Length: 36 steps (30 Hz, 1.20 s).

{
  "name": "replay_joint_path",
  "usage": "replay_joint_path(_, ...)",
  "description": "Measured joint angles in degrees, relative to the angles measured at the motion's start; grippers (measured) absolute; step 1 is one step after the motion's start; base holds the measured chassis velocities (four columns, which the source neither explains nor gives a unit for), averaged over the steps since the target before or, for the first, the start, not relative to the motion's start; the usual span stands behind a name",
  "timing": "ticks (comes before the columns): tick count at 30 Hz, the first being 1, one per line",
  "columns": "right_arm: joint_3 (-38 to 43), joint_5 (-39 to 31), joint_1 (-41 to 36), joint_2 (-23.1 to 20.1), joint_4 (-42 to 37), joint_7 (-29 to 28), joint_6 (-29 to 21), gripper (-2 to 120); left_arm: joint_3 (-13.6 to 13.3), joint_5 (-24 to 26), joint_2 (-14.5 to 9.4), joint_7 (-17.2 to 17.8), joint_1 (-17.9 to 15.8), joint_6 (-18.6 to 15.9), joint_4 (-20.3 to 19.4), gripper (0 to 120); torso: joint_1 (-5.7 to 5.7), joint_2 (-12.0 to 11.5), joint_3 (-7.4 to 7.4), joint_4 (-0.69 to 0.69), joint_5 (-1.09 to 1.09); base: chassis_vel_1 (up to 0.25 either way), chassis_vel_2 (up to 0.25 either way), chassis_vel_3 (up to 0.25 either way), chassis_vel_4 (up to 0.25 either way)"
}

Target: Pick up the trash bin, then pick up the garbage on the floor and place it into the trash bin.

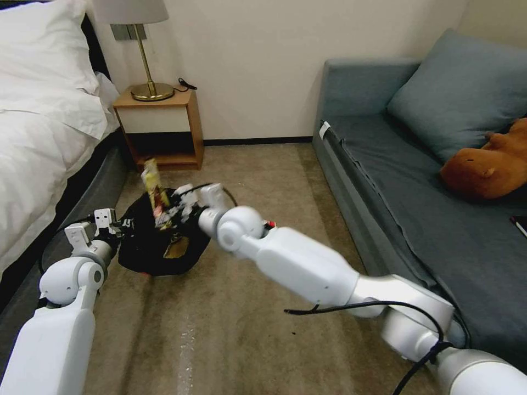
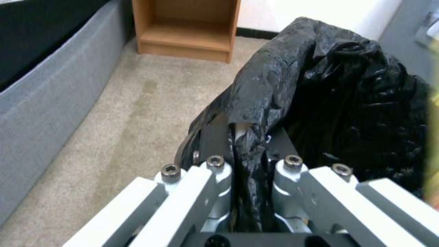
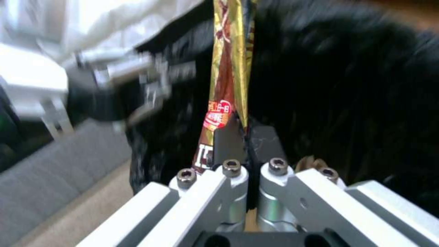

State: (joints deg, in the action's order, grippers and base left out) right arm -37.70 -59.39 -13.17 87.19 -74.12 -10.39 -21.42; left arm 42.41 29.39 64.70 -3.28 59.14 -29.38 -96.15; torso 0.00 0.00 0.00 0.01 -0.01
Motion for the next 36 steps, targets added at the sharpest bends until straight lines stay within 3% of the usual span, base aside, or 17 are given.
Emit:
replay_joint_path(3,-0.56,0.78,-0.62,1.07,1.15,-0.04,0.11,5,0.04,0.48,-0.15,-0.08,0.08,0.0,-0.13,6,0.0,0.0,0.0,0.0,0.0,0.0,0.0,0.0,0.0)
replay_joint_path(9,-0.88,1.37,-1.02,0.97,1.32,-0.31,0.2,32,-0.03,0.64,-0.14,-0.16,0.19,0.05,-0.13,6,0.0,0.0,0.0,-0.01,0.0,0.0,0.0,0.0,0.0)
replay_joint_path(11,-0.9,1.43,-1.05,0.91,1.31,-0.33,0.2,33,-0.05,0.64,-0.14,-0.16,0.19,0.06,-0.13,6,0.0,0.0,0.0,-0.01,0.0,0.0,0.0,0.0,0.0)
replay_joint_path(16,-0.87,2.5,-1.85,0.38,1.3,-1.44,0.54,53,-0.07,0.36,-0.15,-0.17,0.19,0.12,0.05,6,0.0,0.0,0.0,-0.02,0.01,0.0,0.0,0.0,0.0)
replay_joint_path(17,-0.52,2.95,-2.15,0.33,1.6,-1.94,1.19,61,0.21,0.17,-0.24,-0.14,0.22,0.17,0.24,6,0.0,0.0,0.0,-0.02,0.01,0.0,0.0,0.0,0.0)
replay_joint_path(28,5.91,5.58,-2.36,0.16,5.44,-5.55,1.73,98,2.94,-0.17,-2.01,0.06,0.86,1.29,1.62,6,0.0,0.01,0.0,-0.01,0.01,0.0,0.0,0.0,0.0)
replay_joint_path(36,10.99,9.01,-3.27,-0.85,11.19,-5.32,2.03,100,4.19,0.04,-2.67,0.1,2.5,1.92,1.5,6,0.0,0.0,0.0,-0.02,0.02,0.0,0.0,0.0,0.0)
